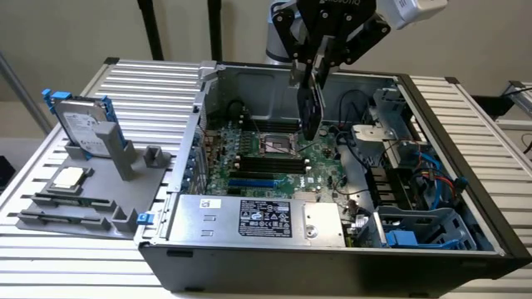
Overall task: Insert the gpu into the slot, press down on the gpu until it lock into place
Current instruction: 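Insert the gpu into the slot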
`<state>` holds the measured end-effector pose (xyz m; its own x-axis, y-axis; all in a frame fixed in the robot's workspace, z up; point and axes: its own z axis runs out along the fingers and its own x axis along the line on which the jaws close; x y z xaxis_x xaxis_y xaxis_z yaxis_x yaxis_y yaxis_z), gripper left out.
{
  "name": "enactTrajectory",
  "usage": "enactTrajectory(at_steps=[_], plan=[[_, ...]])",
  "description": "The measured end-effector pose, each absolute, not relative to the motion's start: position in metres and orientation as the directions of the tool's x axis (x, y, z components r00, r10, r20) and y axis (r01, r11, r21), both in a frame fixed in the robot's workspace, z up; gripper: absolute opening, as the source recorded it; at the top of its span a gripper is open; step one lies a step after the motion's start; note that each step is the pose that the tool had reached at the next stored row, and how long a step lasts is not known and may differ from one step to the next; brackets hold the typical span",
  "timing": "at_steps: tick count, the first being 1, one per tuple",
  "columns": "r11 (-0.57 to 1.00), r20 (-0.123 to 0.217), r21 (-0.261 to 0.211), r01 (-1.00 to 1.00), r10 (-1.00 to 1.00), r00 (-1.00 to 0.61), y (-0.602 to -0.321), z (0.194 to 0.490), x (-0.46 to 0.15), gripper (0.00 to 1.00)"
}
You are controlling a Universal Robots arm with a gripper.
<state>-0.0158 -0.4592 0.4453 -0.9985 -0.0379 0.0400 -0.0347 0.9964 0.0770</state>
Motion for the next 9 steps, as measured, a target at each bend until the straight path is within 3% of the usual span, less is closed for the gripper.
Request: enactTrajectory(at_steps=[9], plan=[[0.978, 0.040, 0.077, -0.196, -0.199, -0.979, -0.4592, 0.4453, -0.0158, 0.26]])
